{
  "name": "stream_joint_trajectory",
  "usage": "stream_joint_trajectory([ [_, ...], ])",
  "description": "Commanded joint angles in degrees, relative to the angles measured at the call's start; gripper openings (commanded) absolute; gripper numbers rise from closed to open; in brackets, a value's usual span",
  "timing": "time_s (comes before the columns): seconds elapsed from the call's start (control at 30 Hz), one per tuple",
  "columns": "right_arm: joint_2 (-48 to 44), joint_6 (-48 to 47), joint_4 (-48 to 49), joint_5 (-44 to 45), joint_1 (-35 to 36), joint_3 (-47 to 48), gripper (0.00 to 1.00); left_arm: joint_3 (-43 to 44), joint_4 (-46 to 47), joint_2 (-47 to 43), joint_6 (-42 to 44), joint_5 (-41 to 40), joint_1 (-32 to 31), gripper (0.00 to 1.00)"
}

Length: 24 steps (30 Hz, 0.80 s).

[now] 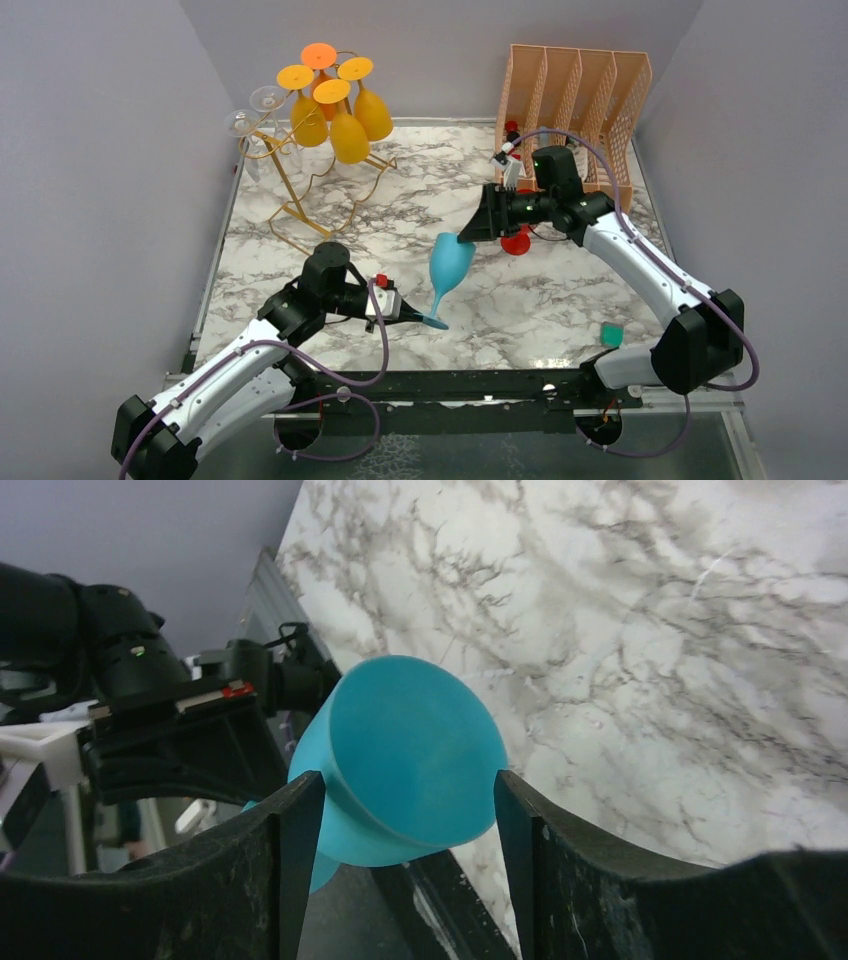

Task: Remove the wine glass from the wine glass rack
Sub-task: Place the wine glass at the center of the board.

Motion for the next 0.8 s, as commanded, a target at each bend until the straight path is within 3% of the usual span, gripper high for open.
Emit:
stream_joint_trajectory([
  [0.0,3.5,-1.5,-2.1,-12.9,0.1,2.9,0.64,0.0,0.1,-0.3,2.6,1.0,-0.2,0.0],
  [0.13,6.3,-1.9,-2.8,-20.0,0.1,4.0,0.59,0.0,-0.4,-0.2,3.4,0.8,-0.2,0.0],
  [0.43,7.2,-2.7,-2.9,-26.4,0.1,3.4,0.46,0.2,-3.0,0.4,5.3,-1.3,-0.2,0.0],
  [0.77,7.0,-2.7,-2.7,-29.5,0.1,3.0,0.19,0.6,-3.7,1.0,6.2,-2.2,-0.2,0.0],
])
